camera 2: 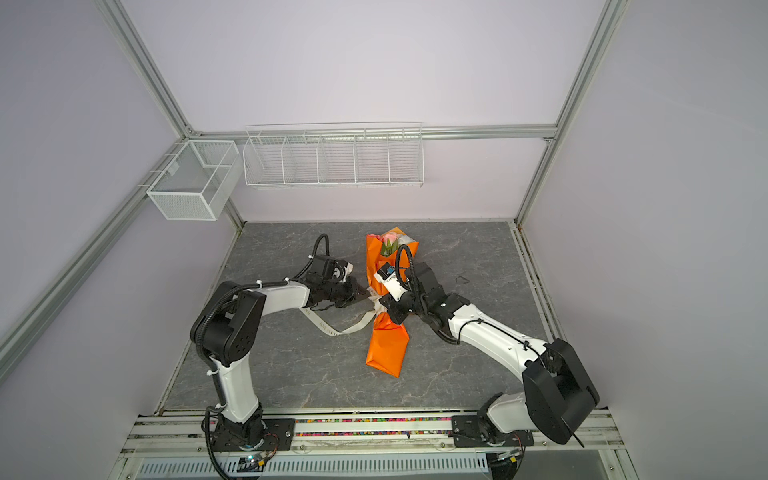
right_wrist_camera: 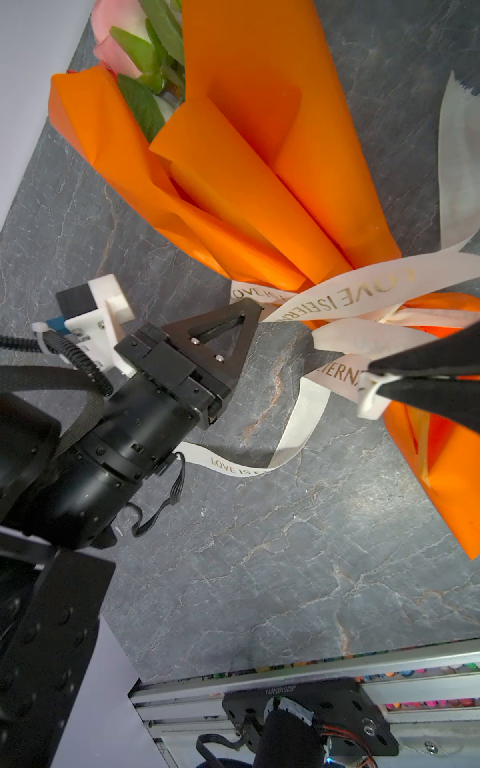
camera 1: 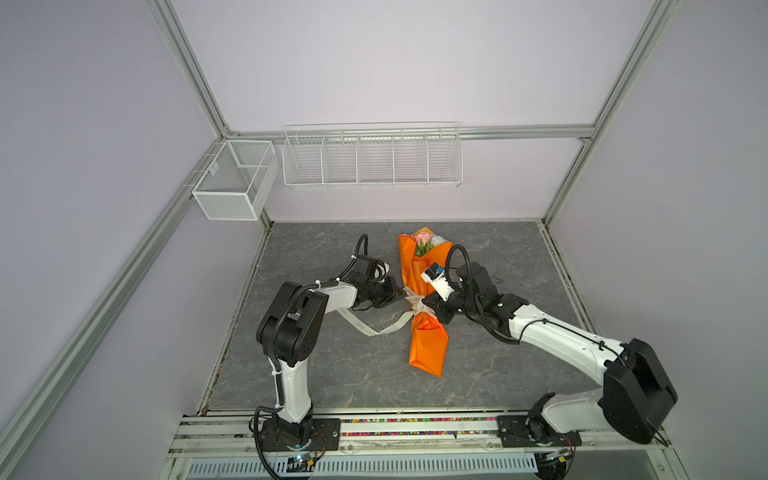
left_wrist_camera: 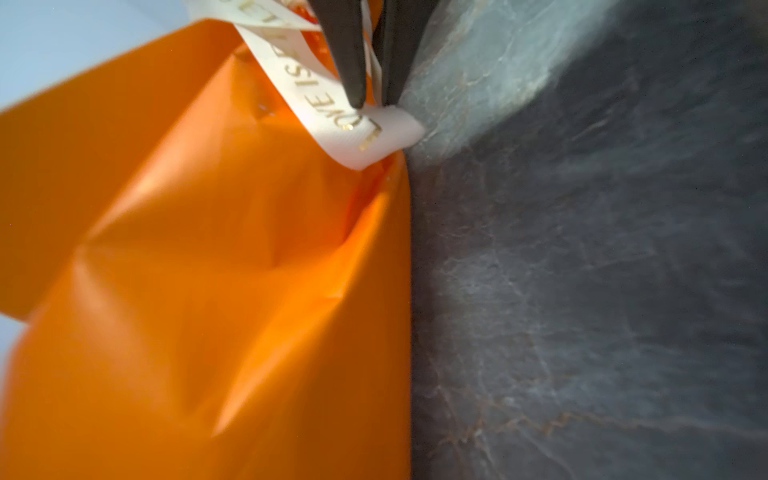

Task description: Tie the bouquet of fake flowers

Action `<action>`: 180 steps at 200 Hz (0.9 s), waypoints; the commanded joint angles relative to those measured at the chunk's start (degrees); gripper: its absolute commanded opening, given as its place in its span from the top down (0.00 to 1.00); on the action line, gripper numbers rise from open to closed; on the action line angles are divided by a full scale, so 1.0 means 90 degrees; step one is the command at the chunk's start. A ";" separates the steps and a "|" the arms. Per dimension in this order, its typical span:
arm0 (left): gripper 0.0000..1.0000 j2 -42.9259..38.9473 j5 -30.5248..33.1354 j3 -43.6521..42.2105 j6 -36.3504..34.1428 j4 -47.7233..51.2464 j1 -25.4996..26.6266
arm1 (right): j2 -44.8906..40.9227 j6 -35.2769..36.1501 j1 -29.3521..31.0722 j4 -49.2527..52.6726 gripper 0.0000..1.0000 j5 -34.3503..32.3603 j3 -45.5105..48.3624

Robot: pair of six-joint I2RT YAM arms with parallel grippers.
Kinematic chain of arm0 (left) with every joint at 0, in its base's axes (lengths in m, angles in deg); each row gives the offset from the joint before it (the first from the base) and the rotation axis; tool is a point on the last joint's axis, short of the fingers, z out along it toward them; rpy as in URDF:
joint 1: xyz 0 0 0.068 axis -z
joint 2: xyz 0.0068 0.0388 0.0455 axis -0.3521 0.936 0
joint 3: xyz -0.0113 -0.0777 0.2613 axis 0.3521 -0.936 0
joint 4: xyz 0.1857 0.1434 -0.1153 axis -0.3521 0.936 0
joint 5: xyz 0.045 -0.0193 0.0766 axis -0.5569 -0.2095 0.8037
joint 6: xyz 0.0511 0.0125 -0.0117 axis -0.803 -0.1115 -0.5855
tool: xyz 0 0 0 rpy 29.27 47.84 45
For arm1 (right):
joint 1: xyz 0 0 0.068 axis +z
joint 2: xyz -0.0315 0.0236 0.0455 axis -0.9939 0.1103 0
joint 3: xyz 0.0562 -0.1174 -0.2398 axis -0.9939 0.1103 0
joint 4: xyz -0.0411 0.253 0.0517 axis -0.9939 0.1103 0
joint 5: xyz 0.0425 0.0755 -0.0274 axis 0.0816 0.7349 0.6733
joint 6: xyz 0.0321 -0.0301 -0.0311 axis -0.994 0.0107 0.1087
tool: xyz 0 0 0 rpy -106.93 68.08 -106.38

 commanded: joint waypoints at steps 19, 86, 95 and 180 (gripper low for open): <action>0.90 -0.0788 0.0446 -0.0305 -0.0054 0.0260 0.0008 | 0.0060 0.0008 -0.0001 0.0277 0.93 -0.0349 -0.0062; 0.93 -0.2104 0.1284 -0.0903 -0.0019 0.1014 0.0068 | 0.0076 -0.0241 0.0005 0.0448 0.93 -0.0631 -0.0180; 0.93 -0.2269 0.1398 -0.0963 -0.0014 0.1170 0.0094 | 0.0048 -0.0234 0.0004 0.0463 0.93 -0.0646 -0.0176; 0.60 -0.0622 0.1545 0.0819 -0.2831 0.3064 0.0150 | 0.0049 -0.0044 0.0004 0.0522 0.93 -0.0579 -0.0182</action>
